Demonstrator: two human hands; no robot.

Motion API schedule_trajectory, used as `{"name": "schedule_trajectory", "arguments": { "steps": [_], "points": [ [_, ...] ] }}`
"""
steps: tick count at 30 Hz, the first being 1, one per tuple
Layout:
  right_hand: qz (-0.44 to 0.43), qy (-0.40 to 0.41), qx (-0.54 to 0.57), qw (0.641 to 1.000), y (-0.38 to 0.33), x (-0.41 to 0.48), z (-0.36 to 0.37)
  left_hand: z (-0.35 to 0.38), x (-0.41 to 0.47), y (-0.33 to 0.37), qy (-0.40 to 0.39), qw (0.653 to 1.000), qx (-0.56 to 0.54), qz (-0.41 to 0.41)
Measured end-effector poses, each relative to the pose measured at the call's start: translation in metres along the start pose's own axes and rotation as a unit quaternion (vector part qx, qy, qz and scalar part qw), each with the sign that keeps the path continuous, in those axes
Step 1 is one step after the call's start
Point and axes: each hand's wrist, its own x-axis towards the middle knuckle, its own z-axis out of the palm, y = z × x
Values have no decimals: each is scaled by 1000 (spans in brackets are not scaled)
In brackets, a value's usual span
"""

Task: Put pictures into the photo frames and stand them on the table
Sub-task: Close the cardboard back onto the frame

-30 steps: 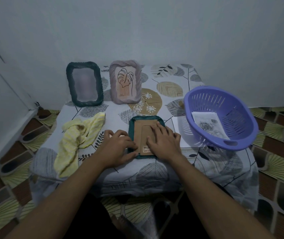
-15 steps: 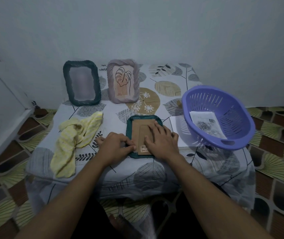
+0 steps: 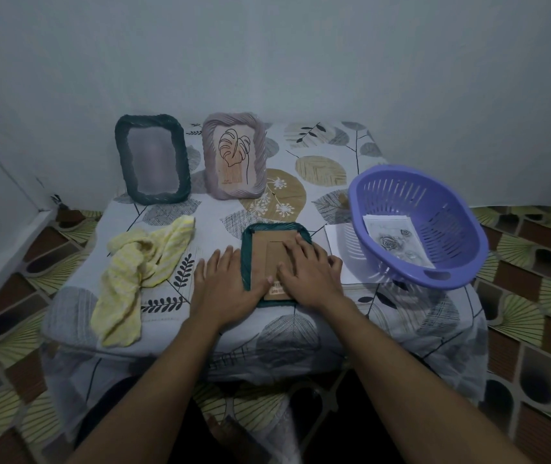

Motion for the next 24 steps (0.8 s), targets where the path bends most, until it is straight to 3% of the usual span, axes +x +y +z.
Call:
{"name": "schedule_trajectory", "arguments": {
  "steps": [8,13,24],
  "points": [
    [5,-82,31,996,1,6,-20,1,0,-2,23,1000,-2,-1],
    [14,-24,57,998,3,-10,-36,3,2,-3,29,1000,1,-4],
    [32,-8,-79,996,10,-48,-53,3,2,-4,30,1000,0,-3]
  ]
}}
